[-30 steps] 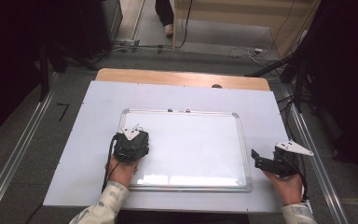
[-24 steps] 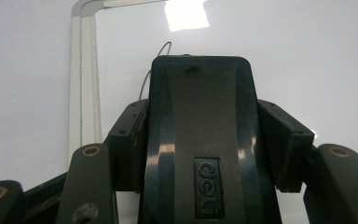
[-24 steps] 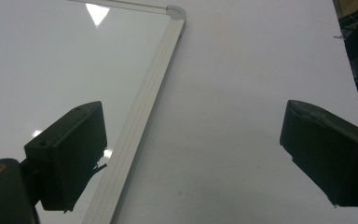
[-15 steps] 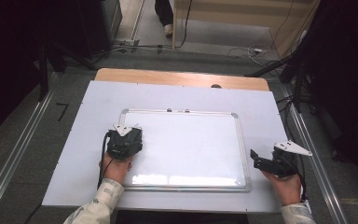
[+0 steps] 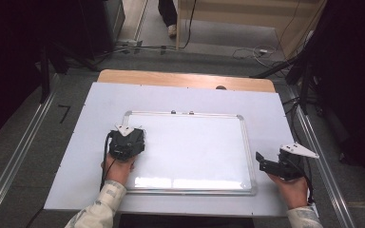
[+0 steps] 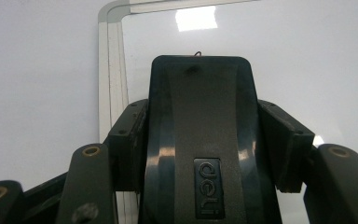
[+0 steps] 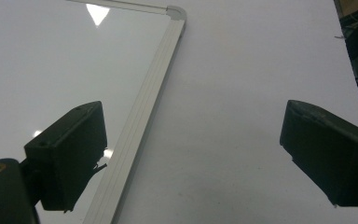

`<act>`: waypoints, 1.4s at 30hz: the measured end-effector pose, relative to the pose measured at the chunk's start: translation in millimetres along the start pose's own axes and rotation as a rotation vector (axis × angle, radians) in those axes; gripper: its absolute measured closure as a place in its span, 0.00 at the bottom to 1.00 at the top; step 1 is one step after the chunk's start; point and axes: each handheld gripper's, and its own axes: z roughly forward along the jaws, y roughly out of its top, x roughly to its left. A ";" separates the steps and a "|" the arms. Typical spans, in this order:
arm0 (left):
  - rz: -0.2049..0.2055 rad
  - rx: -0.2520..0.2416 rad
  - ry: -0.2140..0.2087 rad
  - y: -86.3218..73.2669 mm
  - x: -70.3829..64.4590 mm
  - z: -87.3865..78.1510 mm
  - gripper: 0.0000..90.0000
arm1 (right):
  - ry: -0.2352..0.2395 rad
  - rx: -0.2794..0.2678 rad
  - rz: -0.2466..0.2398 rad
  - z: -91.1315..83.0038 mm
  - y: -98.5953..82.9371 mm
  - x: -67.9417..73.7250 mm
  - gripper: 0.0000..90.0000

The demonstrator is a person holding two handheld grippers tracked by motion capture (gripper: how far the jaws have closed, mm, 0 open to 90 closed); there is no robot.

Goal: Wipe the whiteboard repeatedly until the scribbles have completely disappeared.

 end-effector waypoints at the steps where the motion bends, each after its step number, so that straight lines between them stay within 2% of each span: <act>1: -0.002 -0.002 -0.001 0.2 0.1 0.4 0.45 | 0.001 0.001 -0.001 -0.1 -0.1 0.1 0.06; 21: -0.006 -0.001 0.010 9.5 3.8 10.4 0.45 | 0.003 0.004 -0.014 2.6 0.6 2.3 0.06; 38: -0.017 0.003 0.021 20.7 7.6 21.9 0.45 | 0.006 0.018 -0.010 6.0 1.0 3.0 0.06; 42: -0.009 0.004 0.022 20.4 7.5 21.4 0.45 | 0.011 0.018 -0.008 6.6 0.7 2.6 0.06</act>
